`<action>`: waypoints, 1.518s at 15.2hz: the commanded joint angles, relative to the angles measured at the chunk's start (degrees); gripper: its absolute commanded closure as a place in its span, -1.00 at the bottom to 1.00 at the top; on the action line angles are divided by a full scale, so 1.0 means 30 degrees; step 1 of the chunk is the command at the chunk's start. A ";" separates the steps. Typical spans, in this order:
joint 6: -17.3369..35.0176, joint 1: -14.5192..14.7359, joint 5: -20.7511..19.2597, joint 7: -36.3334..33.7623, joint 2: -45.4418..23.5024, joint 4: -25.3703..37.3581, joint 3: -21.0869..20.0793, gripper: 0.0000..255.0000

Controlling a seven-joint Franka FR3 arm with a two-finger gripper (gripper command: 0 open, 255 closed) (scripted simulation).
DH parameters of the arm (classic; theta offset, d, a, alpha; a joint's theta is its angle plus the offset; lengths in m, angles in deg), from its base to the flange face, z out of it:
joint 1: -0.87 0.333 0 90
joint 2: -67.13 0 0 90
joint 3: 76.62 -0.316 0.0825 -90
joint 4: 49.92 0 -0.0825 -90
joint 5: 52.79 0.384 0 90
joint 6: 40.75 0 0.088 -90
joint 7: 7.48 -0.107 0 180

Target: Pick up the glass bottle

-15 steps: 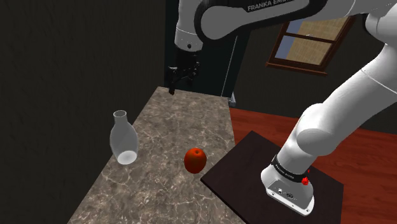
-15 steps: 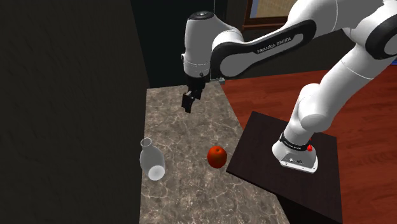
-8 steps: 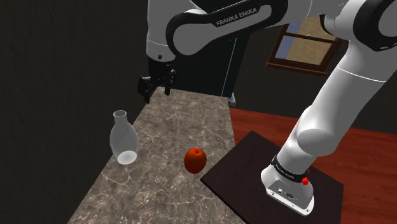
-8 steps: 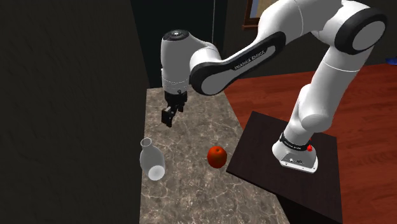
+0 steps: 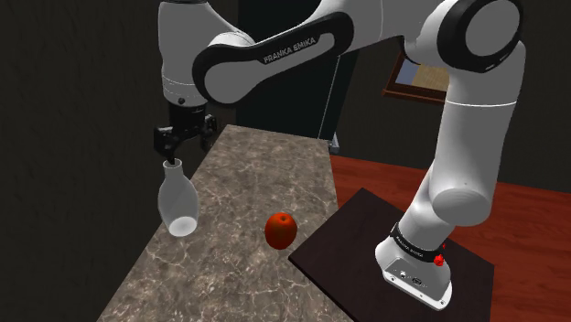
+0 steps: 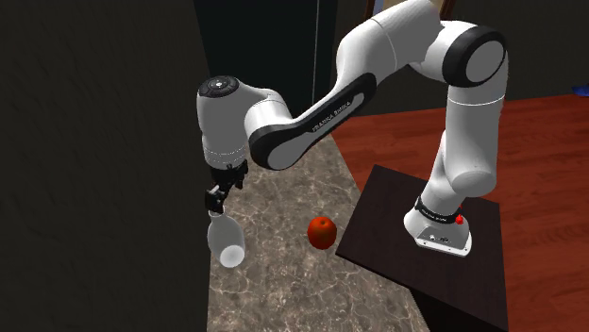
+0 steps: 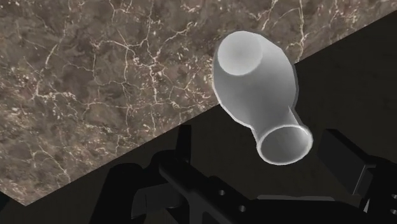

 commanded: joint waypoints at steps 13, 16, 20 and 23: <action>0.1107 0.1427 -0.2004 -0.1484 -0.3401 0.1925 0.0636 1.00; 0.1114 0.1428 -0.2007 -0.1487 -0.3407 0.1923 0.0637 1.00; 0.1095 0.1439 -0.2008 -0.1491 -0.3415 0.1949 0.0636 1.00; 0.0902 0.1383 -0.1904 -0.1395 -0.3261 0.2009 0.0584 1.00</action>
